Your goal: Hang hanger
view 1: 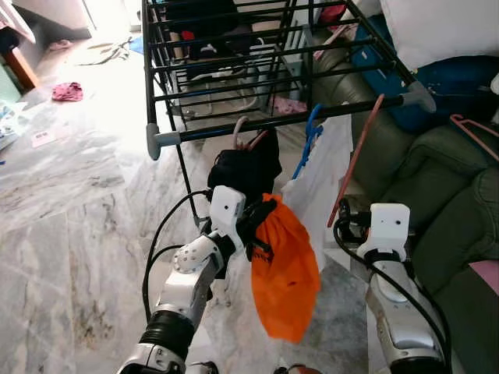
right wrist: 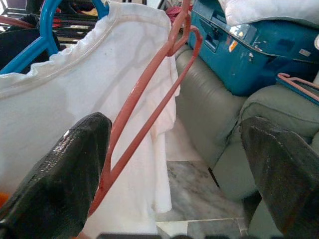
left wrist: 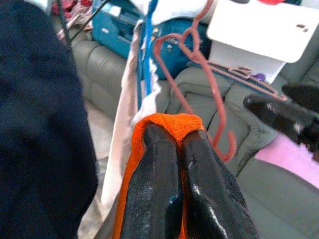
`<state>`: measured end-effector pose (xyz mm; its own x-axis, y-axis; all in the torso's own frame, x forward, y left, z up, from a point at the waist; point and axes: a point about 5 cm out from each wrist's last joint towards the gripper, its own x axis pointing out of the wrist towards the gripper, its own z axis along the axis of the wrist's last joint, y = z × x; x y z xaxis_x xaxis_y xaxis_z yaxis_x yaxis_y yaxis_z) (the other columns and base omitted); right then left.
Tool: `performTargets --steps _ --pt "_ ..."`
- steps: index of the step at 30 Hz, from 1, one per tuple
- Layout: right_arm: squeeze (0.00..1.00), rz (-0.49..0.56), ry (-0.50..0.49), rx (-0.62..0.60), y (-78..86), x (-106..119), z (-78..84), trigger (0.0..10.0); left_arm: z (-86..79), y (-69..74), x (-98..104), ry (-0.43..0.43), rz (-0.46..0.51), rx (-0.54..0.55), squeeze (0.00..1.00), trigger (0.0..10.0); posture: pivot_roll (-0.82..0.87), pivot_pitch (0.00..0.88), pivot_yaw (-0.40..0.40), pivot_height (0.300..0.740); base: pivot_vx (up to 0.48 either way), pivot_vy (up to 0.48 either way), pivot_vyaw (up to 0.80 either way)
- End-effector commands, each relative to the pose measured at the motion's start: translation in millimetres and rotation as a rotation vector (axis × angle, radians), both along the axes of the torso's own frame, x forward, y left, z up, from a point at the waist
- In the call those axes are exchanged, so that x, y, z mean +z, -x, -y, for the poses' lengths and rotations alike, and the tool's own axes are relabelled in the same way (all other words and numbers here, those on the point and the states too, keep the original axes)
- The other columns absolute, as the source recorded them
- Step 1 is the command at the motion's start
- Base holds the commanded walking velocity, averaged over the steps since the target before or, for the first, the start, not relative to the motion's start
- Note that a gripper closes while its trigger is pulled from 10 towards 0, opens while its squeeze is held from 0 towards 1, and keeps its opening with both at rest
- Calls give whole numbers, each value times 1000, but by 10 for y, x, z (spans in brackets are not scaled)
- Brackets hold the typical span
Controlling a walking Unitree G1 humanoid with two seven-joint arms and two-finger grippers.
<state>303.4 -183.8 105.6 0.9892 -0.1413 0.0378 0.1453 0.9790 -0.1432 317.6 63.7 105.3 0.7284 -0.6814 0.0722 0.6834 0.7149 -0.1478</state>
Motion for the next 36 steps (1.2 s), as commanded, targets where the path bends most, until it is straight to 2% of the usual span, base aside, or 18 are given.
performTargets --steps 1,2,6,9,15,18,23,26,34,36 --pt "0 -34 4 5 -44 -26 20 10000 -11 14 44 -7 22 -8 0 10000 -15 214 14 740 0 0 0" --pt "0 -34 11 6 -131 16 33 10000 -36 35 26 -13 18 -4 0 10000 -11 221 15 740 0 0 0" --pt "0 -44 20 5 -244 63 33 10000 -46 57 12 -18 13 -4 0 10000 -4 228 16 740 0 0 0" --pt "0 -57 16 23 -399 131 -10 10000 -53 76 17 -25 12 -4 0 10000 4 234 17 740 0 0 0" --pt "0 -68 22 40 -540 199 -50 10000 -82 91 19 -34 11 -2 0 10000 13 240 20 740 0 0 0" --pt "0 -106 19 35 -660 221 -67 10000 -125 132 1 -48 4 1 0 10000 41 249 22 740 0 0 0" --pt "0 -123 6 -21 -716 253 -4 10000 -135 143 -2 -53 1 2 0 10000 50 250 21 740 0 0 0" --pt "0 -137 -11 -77 -714 251 93 10000 -146 143 6 -55 2 8 0 10000 57 248 17 740 0 0 0" --pt "0 -136 29 -130 -679 235 211 10000 -152 143 10 -55 -1 13 0 10000 50 243 15 740 0 0 0" --pt "0 -140 41 -170 -662 217 305 10000 -139 142 13 -55 -5 9 0 10000 37 242 21 740 0 0 0"
